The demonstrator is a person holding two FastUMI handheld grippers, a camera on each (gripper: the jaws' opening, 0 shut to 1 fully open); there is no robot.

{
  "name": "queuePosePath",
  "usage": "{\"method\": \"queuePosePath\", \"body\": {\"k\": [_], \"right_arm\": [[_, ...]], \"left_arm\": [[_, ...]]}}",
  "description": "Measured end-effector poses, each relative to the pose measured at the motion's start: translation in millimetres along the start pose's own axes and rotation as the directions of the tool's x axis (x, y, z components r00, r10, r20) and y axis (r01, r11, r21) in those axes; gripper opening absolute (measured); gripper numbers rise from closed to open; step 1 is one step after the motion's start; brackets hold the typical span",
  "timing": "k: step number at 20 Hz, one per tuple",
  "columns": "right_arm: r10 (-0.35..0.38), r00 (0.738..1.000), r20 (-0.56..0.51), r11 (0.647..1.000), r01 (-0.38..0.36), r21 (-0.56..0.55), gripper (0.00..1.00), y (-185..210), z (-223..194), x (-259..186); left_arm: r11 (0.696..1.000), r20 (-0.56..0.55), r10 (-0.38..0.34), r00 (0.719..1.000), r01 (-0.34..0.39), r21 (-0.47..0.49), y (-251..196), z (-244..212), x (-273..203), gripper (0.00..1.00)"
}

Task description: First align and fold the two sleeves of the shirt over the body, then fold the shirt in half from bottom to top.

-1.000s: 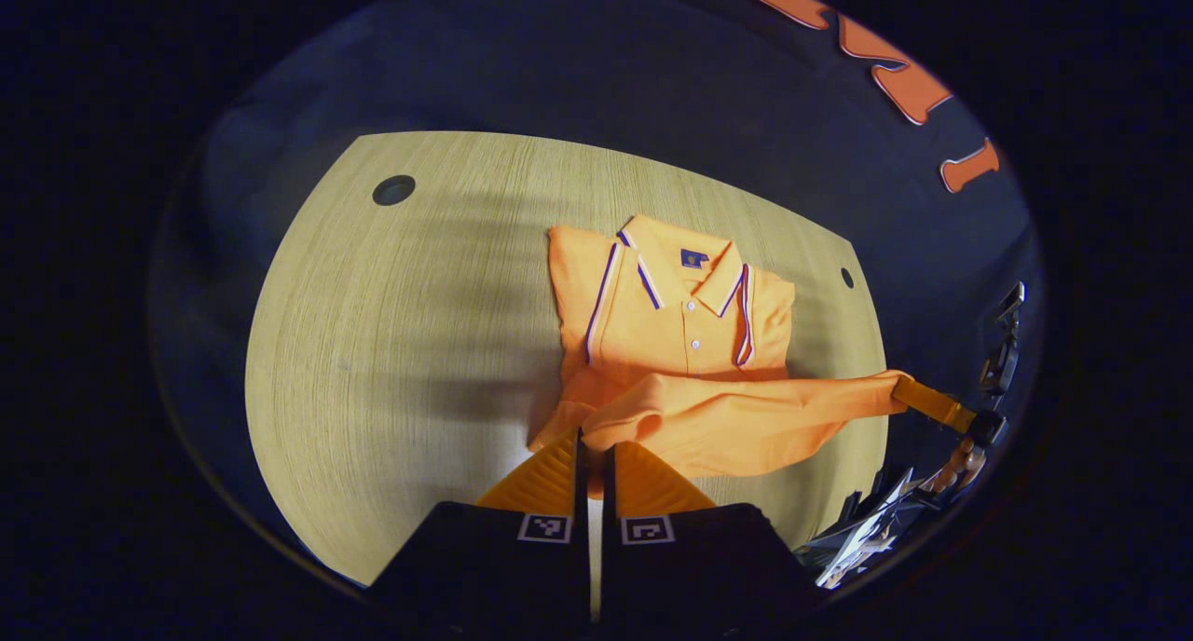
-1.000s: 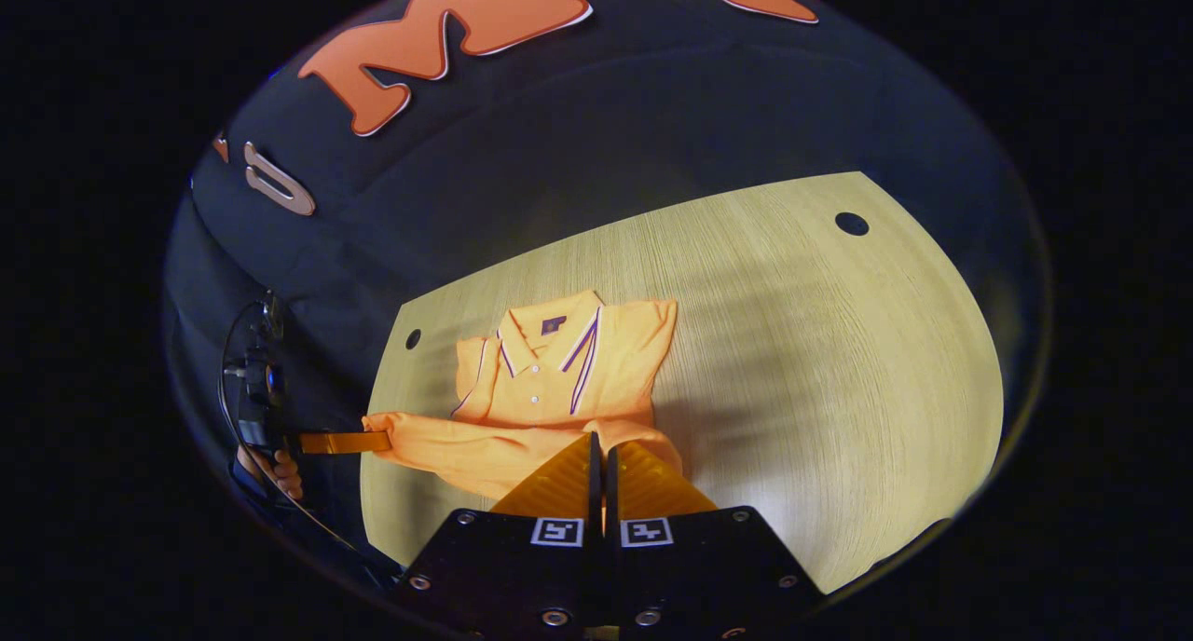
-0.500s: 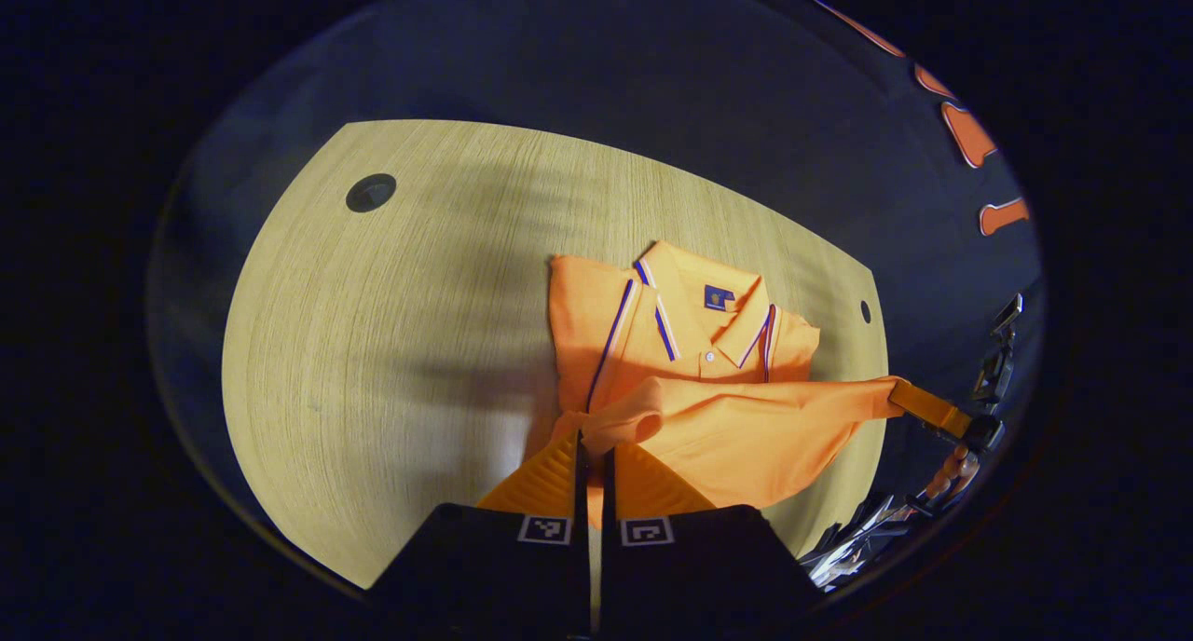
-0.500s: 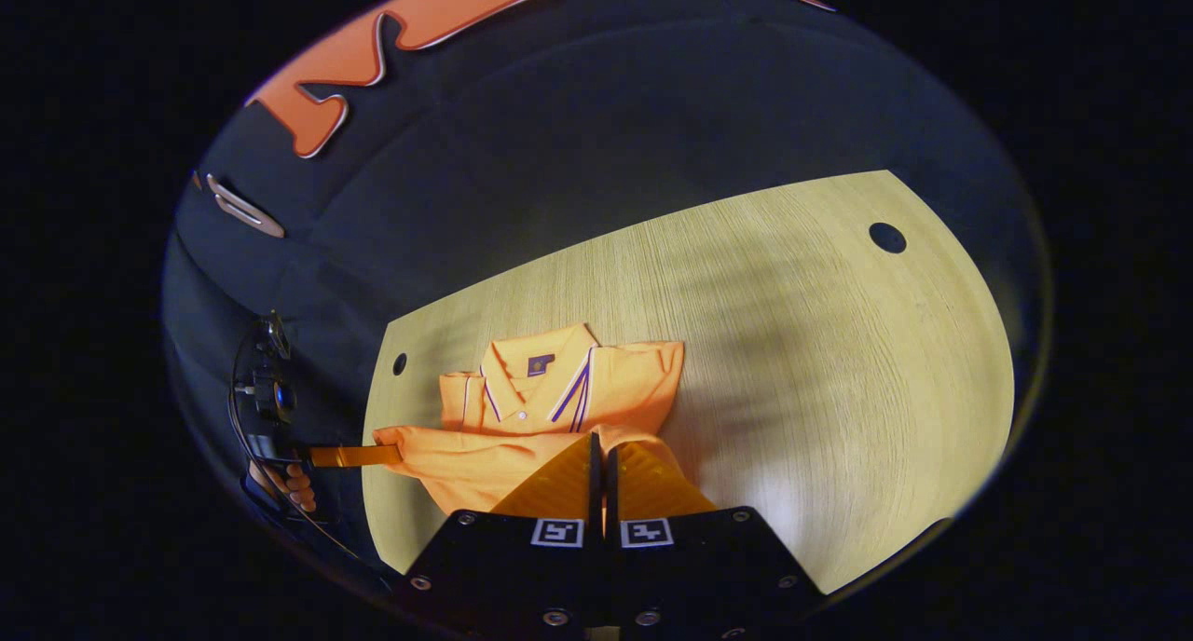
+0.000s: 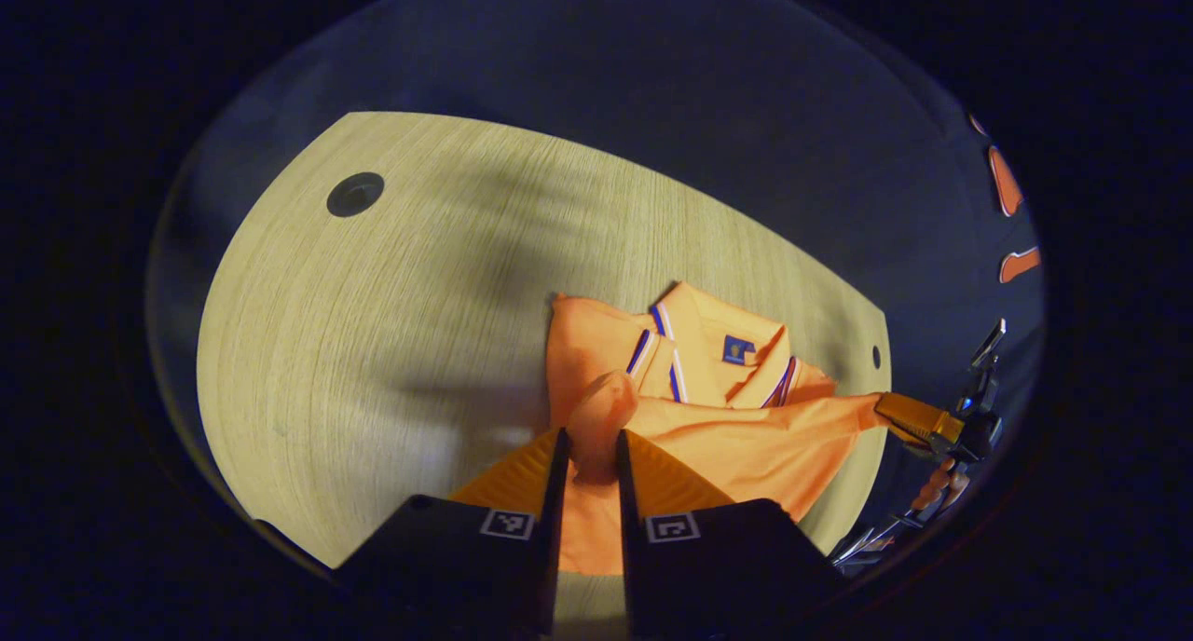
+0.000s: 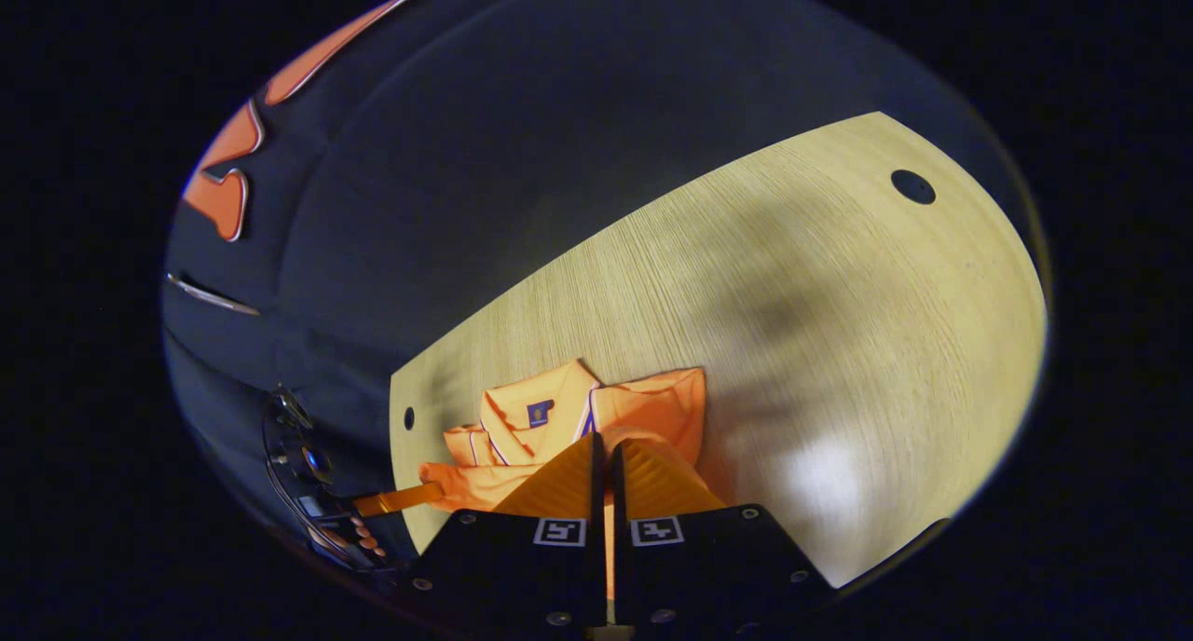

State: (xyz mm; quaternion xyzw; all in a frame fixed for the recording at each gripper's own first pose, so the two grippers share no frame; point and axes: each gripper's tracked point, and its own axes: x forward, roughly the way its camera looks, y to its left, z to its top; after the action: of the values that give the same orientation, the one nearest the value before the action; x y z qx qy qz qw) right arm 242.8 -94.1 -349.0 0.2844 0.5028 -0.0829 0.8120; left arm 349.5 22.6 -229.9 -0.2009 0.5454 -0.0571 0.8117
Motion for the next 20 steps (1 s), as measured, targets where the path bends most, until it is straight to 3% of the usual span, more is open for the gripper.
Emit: {"method": "queuePosePath", "body": {"k": [2,4,5,6,7,8,9,10,12,14,20], "right_arm": [[0.032,0.999,0.020,0.999,-0.033,0.014,0.04,5,5,-1],[0.036,0.997,0.064,0.999,-0.037,0.006,0.17,4,15,-5],[0.032,0.996,0.084,0.999,-0.033,0.001,0.38,2,20,-9],[0.025,0.994,0.102,1.000,-0.024,-0.006,0.33,0,24,-14],[0.015,0.993,0.121,1.000,-0.012,-0.021,0.43,-3,27,-19],[0.005,0.990,0.144,0.999,0.002,-0.047,0.36,-6,30,-27],[-0.005,0.986,0.166,0.997,0.018,-0.076,0.57,-7,31,-35],[-0.015,0.981,0.193,0.993,0.036,-0.109,0.62,-8,33,-45],[-0.021,0.964,0.265,0.980,0.072,-0.186,0.74,-2,37,-66],[-0.015,0.942,0.334,0.961,0.106,-0.254,0.83,10,36,-88],[0.038,0.851,0.524,0.907,0.191,-0.376,0.93,51,27,-163]], "left_arm": [[0.999,0.070,-0.023,0.997,0.021,0.031,-5,14,-9,0.32],[0.997,0.131,-0.017,0.991,0.007,0.079,-9,27,-9,0.57],[0.995,0.163,-0.007,0.987,-0.009,0.098,-9,34,-17,0.56],[0.994,0.187,-0.008,0.982,-0.013,0.111,-14,37,-22,0.57],[0.993,0.205,-0.019,0.979,-0.006,0.119,-20,40,-29,0.59],[0.992,0.224,-0.029,0.974,0.000,0.129,-26,42,-36,0.76],[0.990,0.250,-0.028,0.968,-0.007,0.141,-28,43,-42,0.93],[0.987,0.289,-0.023,0.957,-0.024,0.158,-30,47,-51,0.96],[0.978,0.358,-0.019,0.933,-0.057,0.200,-35,52,-76,1.00],[0.967,0.421,-0.028,0.907,-0.082,0.240,-46,51,-102,0.96],[0.948,0.638,-0.109,0.762,-0.113,0.297,-79,44,-198,0.96]]}}
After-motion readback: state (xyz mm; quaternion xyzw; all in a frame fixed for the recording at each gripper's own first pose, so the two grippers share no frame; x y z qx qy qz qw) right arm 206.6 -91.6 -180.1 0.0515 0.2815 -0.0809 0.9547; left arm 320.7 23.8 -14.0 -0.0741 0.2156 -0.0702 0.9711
